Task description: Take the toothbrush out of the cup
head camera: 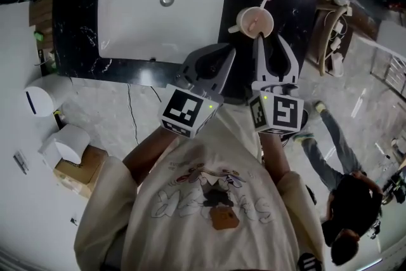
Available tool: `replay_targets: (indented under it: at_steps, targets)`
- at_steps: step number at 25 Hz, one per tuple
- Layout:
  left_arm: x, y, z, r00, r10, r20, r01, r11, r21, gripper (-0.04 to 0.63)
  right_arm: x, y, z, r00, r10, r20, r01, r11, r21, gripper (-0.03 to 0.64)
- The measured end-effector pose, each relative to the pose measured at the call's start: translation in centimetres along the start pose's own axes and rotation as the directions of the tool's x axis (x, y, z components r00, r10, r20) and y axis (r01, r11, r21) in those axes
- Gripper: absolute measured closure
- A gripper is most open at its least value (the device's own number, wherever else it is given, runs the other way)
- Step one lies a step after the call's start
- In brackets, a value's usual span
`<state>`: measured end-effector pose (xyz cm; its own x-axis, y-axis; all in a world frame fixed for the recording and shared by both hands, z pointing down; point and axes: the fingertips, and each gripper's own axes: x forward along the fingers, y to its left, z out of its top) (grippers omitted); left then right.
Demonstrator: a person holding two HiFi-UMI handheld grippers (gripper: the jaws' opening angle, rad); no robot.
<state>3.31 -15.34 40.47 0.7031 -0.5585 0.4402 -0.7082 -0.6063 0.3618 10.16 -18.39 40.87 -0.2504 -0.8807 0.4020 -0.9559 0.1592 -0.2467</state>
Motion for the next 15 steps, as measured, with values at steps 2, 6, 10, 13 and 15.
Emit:
replay_targets:
  at_steps: [2, 6, 10, 13, 15]
  targets:
    - [0.3, 0.4, 0.1, 1.0, 0.007, -0.002, -0.007, 1.0, -0.005, 0.581, 0.6, -0.3, -0.3, 1.0, -0.008, -0.027, 0.008, 1.0, 0.016, 0.503]
    - [1.0, 1.2, 0.3, 1.0, 0.025, 0.002, -0.025, 1.0, -0.008, 0.58, 1.8, -0.7, -0.7, 0.996, -0.003, -0.09, 0.003, 1.0, 0.0, 0.503]
    - [1.5, 1.8, 0.2, 0.999, 0.035, -0.004, -0.035, 0.999, -0.009, 0.58, 2.8, -0.7, -0.8, 0.991, 0.005, -0.131, -0.008, 1.0, -0.028, 0.491]
    - [1.8, 2.2, 0.1, 0.999, 0.039, -0.008, -0.039, 0.999, -0.017, 0.581, 3.6, -0.6, -0.6, 0.988, 0.022, -0.153, -0.028, 0.999, -0.035, 0.477]
    - [1.9, 2.5, 0.1, 0.999, 0.044, -0.009, -0.044, 0.999, -0.023, 0.581, 4.1, -0.7, -0.6, 0.986, 0.029, -0.166, -0.037, 0.998, -0.044, 0.476]
